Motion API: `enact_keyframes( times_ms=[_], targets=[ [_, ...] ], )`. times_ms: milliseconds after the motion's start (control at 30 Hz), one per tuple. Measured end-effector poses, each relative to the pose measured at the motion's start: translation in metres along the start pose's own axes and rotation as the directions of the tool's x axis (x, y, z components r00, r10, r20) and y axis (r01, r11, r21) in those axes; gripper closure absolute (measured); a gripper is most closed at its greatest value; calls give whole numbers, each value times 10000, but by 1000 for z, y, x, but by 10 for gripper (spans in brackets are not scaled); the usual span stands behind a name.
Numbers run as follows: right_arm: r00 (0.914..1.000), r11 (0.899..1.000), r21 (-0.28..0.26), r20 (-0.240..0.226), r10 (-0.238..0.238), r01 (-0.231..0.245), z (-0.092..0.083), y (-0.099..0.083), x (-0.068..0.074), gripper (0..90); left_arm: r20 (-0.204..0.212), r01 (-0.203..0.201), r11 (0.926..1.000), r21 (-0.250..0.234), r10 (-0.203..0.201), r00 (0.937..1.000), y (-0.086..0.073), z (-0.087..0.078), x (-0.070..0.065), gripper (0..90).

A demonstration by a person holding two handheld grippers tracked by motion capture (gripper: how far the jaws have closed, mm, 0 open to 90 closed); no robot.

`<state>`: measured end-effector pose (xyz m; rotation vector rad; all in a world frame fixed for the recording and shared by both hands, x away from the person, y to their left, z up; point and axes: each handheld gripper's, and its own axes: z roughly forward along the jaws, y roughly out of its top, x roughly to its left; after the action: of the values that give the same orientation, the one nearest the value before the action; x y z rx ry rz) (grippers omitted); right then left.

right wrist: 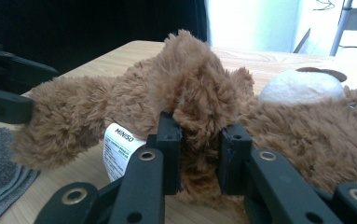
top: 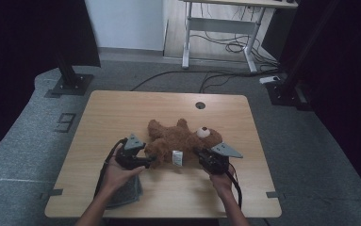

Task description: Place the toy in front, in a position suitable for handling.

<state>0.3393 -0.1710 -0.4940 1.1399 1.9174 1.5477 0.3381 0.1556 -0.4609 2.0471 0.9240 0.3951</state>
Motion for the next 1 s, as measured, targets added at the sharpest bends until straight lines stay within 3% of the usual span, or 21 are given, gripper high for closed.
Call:
enact_keyframes(
  times_ms=[67, 233, 367, 467, 567, 667, 1000],
  targets=[
    [10000, 10000, -45, -45, 88, -88, -1, -1, 0, 740, 27, 193, 9998, -57, -193, 9998, -8, -8, 2, 290],
    [9998, 9999, -81, -151, 99, -100, 0, -3, 1, 739, -355, 594, 9982, -85, -597, 9976, -30, -25, 7, 259],
    [9995, 9997, -49, -217, 219, -220, -2, -4, 1, 737, -140, 1098, 9939, -71, -1099, 9938, -50, -34, 10, 230],
    [9995, 9998, -33, -229, 205, -206, -2, -4, 1, 735, -151, 1255, 9919, -202, -1258, 9919, -59, -36, 11, 223],
    [9995, 9998, -26, -263, 188, -189, -3, -5, 0, 733, -20, 1223, 9925, 39, -1223, 9925, -68, -36, 11, 210],
    [9995, 9998, -28, -242, 184, -185, -4, -5, 0, 731, -192, 1088, 9933, 377, -1082, 9939, -72, -35, 12, 204],
    [9996, 9998, -9, -201, 219, -219, -9, -12, 2, 723, -538, 1322, 9907, 334, -1303, 9900, -87, -42, 19, 229]
  ],
)
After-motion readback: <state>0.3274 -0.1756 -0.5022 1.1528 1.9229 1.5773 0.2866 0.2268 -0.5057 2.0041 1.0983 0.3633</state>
